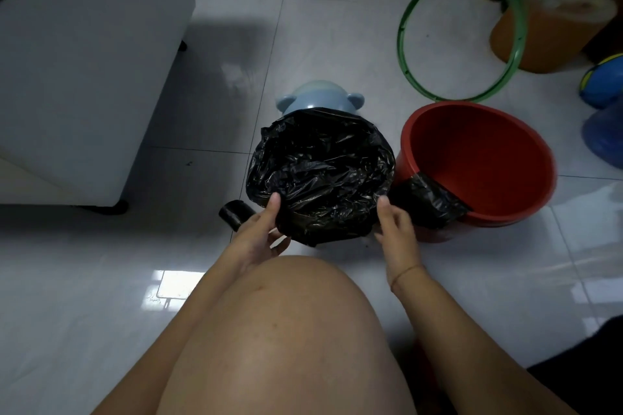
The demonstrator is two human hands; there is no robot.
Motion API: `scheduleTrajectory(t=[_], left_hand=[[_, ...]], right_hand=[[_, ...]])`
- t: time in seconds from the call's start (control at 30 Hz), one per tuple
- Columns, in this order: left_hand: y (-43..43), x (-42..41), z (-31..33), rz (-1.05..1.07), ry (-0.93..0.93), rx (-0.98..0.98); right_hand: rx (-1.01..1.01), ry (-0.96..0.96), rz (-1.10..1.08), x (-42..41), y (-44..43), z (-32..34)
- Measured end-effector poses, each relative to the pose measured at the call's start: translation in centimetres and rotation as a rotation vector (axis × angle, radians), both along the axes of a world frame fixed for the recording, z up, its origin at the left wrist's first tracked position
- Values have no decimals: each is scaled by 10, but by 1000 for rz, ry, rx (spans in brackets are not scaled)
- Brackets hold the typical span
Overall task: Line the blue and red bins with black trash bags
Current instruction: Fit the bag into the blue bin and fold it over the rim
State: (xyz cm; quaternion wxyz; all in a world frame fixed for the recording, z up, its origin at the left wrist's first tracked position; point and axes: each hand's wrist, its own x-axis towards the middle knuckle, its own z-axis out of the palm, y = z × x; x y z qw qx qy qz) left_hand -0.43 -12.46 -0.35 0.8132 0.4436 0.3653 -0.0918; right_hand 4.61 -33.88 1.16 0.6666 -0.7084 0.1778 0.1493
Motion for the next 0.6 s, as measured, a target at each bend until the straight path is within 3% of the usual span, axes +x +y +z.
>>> scheduleTrajectory(t=[0.1,0.33,0.47,0.6], left_hand=[[-3,5,0,72,24,14],[0,14,4,131,-36,-282],[-1,14,0,142,-16,-345],[0,10,-7,218,21,-363]], right_hand=[[209,122,-30,7,7,-1],[593,244,-155,21,3,-7],[693,321,-260,21,-2,-17],[664,336,-274,26,-6,-27]])
